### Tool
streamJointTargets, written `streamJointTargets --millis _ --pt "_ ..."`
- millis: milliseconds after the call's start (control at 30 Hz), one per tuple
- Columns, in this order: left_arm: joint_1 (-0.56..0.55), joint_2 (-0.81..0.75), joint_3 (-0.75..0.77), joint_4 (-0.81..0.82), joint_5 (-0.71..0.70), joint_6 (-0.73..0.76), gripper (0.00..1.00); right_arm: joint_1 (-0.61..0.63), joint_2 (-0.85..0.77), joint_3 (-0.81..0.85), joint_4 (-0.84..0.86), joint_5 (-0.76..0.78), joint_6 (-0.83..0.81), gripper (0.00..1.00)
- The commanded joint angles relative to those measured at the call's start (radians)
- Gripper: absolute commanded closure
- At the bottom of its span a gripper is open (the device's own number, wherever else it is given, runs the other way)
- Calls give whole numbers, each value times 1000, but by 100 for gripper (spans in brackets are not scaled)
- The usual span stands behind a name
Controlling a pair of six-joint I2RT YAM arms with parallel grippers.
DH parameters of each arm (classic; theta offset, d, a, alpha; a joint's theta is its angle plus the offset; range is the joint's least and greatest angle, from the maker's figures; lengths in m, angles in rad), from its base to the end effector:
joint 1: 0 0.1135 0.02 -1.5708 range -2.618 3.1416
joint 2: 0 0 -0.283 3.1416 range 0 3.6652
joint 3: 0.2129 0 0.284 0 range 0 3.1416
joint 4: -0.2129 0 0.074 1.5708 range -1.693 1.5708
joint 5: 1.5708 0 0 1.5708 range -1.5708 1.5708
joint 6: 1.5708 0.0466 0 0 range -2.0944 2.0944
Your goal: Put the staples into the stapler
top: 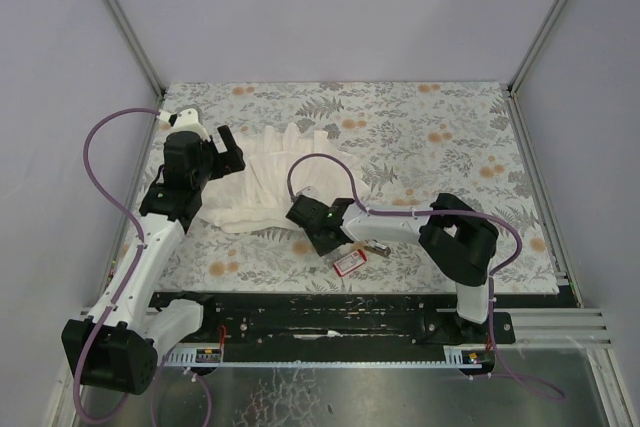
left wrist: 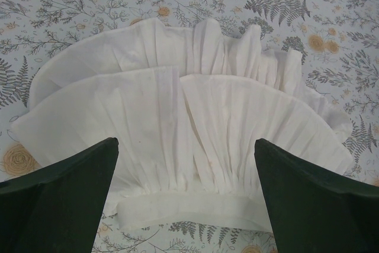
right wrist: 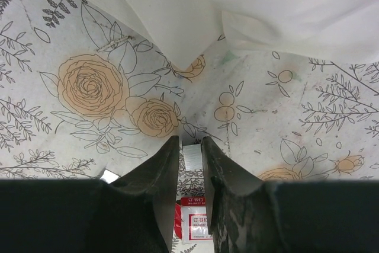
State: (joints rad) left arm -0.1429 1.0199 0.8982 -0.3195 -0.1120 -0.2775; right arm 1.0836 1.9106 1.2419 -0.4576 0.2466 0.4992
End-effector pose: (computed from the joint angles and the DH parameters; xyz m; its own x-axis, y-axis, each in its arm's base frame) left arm 0.2615 -0.0324 0.3291 -0.4179 -0.2149 -0.8827 -0.0759 0.9765 -0.2018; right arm 0.2070 0.3663 0.1477 -0.7578 -0.4387 -0.4830 -0.5069 0.8619 0.0124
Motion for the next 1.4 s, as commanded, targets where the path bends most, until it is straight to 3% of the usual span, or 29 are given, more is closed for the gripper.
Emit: streamJointTargets --millis 0,267,467,867,1167,1367 --pt "4 -4 6 66 11 14 3 2 -7 -36 -60 -9 19 72" --pt "5 -4 6 68 11 11 3 0 -10 -45 -65 -8 16 70" --pt "4 -10 3 68 6 9 3 -12 -15 -64 -31 -36 12 76" --pt "4 -12 -1 73 0 -4 3 -99 -293 -56 51 -126 -86 79" --pt "5 -6 -5 75 16 -7 3 -312 -521 -156 97 -188 -226 79" --pt "2 1 -23 116 170 -3 8 -507 -547 -292 147 -216 -300 78"
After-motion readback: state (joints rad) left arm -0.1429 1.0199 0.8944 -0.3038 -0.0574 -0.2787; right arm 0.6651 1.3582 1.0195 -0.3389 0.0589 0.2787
